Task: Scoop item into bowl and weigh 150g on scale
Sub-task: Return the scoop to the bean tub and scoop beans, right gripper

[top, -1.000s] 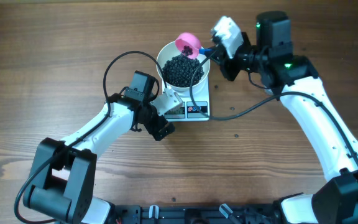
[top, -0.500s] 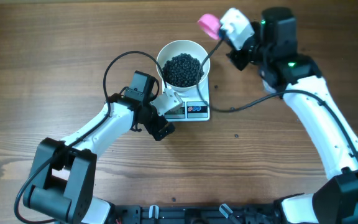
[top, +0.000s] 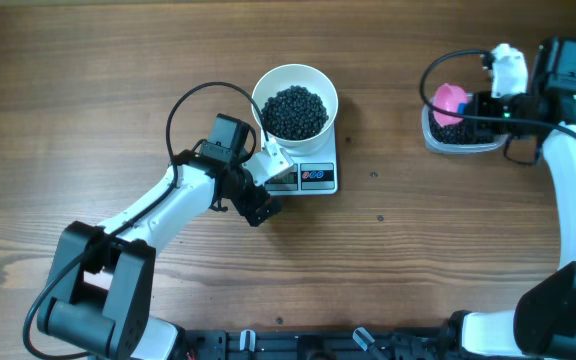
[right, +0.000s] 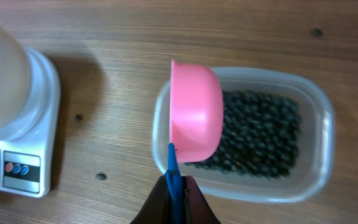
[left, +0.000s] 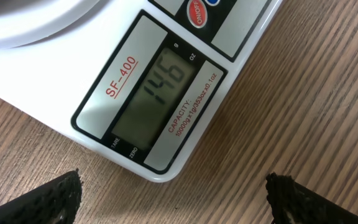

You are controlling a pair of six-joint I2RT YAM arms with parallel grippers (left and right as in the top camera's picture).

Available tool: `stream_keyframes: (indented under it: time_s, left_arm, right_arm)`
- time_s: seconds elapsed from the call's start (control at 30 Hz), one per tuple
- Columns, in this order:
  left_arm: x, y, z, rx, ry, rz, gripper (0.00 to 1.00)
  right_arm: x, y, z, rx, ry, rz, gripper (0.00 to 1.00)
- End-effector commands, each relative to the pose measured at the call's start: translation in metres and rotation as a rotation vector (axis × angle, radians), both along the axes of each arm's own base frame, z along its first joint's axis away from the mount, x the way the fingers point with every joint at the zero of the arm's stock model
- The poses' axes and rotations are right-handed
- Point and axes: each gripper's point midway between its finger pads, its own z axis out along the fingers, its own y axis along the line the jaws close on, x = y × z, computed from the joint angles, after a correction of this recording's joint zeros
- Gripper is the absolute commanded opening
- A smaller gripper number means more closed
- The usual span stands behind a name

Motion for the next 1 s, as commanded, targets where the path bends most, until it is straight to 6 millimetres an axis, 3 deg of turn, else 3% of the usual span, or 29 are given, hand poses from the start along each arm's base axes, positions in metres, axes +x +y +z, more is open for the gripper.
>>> stream_keyframes:
  time_s: [0.0,0.2,0.47,0.57,0.97]
  left_arm:
    - [-0.003,-0.002,-0.003,-0.011,0.009,-0.02,1.0]
    - [-0.003,-0.002,-0.003,-0.011,0.009,-0.02,1.0]
    - [-0.003,-0.002,-0.003,-0.011,0.009,-0.02,1.0]
    - [-0.003,-0.002,-0.003,-0.011,0.009,-0.02,1.0]
    - [-0.003,-0.002,-0.003,-0.011,0.009,-0.02,1.0]
  right_arm:
    - [0.002,-0.009,0.003,0.007,-0.005,-0.03,0.04]
    - [-0.007,-0.03,-0.004,-0.077,0.043,-0.083,0.04]
    - [-0.007,-0.03,-0.004,-0.078,0.044,-0.085,0.04]
    - [-0.008,-0.044,-0.006,-0.19,0.046,-0.04,0.04]
    - [-0.013,-0.042,-0.021,-0.187,0.081,-0.025,0.04]
